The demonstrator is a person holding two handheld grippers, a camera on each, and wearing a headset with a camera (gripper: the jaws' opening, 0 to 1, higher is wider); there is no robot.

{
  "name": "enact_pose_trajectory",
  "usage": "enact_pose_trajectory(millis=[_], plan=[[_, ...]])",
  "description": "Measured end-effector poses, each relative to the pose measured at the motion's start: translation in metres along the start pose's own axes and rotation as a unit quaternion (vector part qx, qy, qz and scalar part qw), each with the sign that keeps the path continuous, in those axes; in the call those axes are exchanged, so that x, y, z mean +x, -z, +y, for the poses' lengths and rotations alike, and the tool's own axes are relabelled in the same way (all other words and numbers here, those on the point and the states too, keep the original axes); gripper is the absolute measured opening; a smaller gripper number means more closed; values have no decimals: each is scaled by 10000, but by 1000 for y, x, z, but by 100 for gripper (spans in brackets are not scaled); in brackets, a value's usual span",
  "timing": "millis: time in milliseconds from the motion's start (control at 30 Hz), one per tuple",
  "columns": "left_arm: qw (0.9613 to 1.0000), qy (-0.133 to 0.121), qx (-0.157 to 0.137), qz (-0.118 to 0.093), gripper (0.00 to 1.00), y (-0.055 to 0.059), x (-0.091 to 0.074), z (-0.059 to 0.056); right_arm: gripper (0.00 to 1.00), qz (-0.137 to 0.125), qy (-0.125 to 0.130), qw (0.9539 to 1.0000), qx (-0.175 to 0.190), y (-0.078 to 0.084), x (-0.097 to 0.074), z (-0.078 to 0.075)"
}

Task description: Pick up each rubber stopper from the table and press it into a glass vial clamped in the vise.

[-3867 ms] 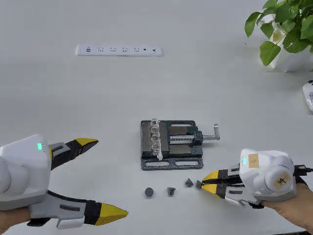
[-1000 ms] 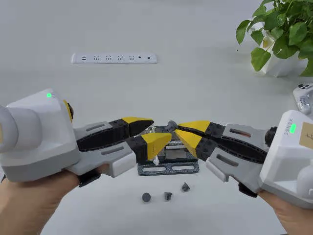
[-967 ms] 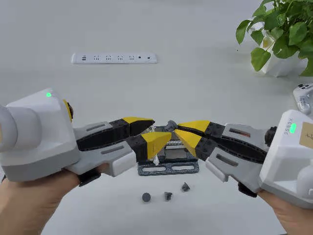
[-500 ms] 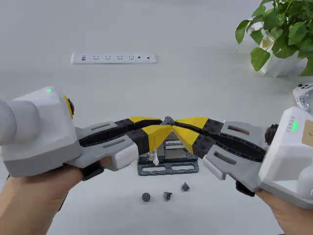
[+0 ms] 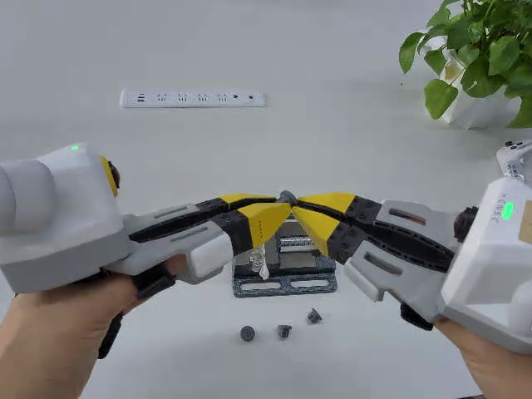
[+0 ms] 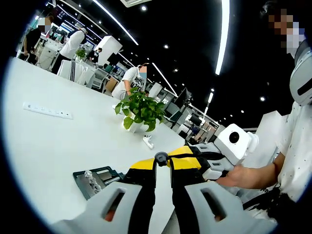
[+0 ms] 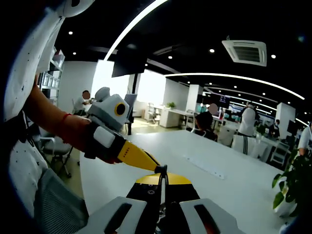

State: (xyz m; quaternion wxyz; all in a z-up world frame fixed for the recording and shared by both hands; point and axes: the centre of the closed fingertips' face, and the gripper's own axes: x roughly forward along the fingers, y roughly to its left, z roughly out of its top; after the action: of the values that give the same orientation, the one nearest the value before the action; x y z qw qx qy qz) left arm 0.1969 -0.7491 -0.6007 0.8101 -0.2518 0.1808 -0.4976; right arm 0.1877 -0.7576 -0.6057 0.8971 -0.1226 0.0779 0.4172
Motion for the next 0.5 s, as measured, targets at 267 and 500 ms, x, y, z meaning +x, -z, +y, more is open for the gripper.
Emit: enact_pose_trajectory(millis=[267,500], plan=[[9999,28,-111,-37,5,-1,0,0,0,-45,25,10000,-13,-2,-1,0],[9998,48,-180,-39,4,-2,1,0,0,-51,33,10000,-16,-3,-1,-1]])
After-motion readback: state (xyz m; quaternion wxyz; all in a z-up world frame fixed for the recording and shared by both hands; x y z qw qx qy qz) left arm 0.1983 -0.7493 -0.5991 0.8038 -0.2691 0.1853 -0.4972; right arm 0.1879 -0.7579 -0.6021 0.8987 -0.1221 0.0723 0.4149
